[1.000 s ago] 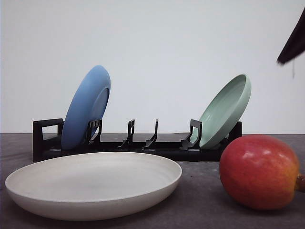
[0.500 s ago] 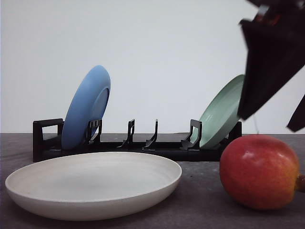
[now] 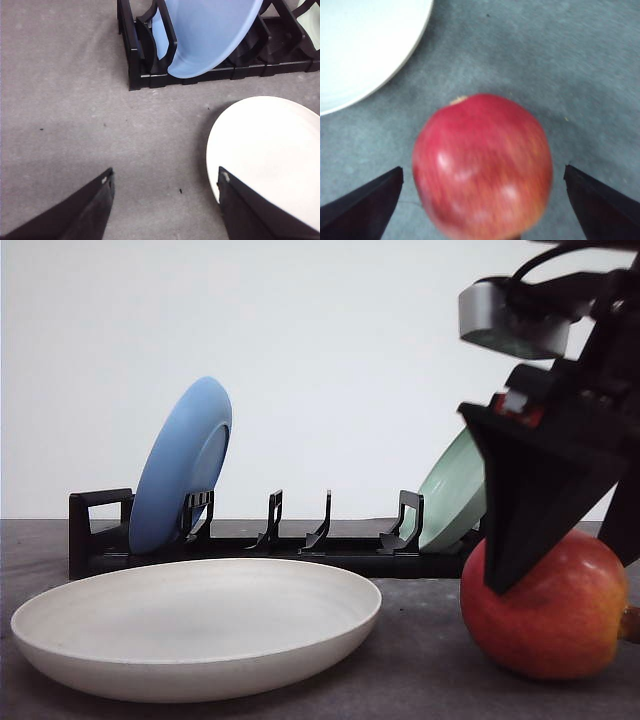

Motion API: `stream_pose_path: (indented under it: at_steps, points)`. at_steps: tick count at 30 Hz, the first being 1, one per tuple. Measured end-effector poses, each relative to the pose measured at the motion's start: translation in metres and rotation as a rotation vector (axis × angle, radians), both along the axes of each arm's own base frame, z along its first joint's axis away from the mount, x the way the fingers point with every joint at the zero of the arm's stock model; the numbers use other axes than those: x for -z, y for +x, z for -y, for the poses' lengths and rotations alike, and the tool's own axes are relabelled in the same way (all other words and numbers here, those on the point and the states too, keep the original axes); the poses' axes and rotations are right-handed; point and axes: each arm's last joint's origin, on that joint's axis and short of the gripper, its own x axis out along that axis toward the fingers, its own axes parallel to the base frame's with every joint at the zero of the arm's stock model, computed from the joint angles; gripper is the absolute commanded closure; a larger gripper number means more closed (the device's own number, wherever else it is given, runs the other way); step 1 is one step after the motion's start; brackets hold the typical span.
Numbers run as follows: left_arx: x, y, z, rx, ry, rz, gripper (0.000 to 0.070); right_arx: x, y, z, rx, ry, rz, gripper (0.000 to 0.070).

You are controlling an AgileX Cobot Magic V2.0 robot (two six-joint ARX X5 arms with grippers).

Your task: Place pomegranate in white plate

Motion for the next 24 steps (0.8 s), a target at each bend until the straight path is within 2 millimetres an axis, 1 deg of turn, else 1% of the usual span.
stream_pose_path:
  at_steps: [3,5,6,8,14,16,19,21,24]
  points:
    - [0.000,0.000,0.000,0.000,0.000,0.000,0.0307,0.004,0.003,-0.003,-0.008,-0.010,-0.005,0.0053]
    - [0.000,0.000,0.000,0.000,0.000,0.000,0.0307,0.006,0.003,-0.003,-0.009,-0.018,-0.013,0.0105]
    - [0.000,0.000,0.000,0.000,0.000,0.000,0.0307,0.007,0.003,-0.003,-0.009,-0.019,-0.015,0.0149]
    - [0.000,0.000,0.000,-0.005,0.004,0.001,0.0307,0.007,0.003,-0.003,-0.010,-0.018,-0.016,0.0188]
    - [0.000,0.000,-0.001,-0.016,0.013,0.003,0.0307,0.003,0.002,-0.003,-0.019,-0.030,-0.050,0.0192]
    - [0.000,0.000,-0.001,-0.016,0.013,0.003,0.0307,-0.004,0.002,-0.003,-0.023,-0.045,-0.069,0.0192]
    - [0.000,0.000,-0.001,-0.016,0.013,0.004,0.0307,-0.022,0.006,-0.007,-0.044,-0.024,-0.069,0.0191]
    - [0.000,0.000,-0.001,-0.016,0.013,0.004,0.0307,-0.036,0.009,-0.012,-0.071,0.018,-0.061,0.0191]
    - [-0.001,0.001,0.000,-0.016,0.011,0.010,0.0307,-0.049,0.015,-0.022,-0.114,0.054,-0.064,0.0191]
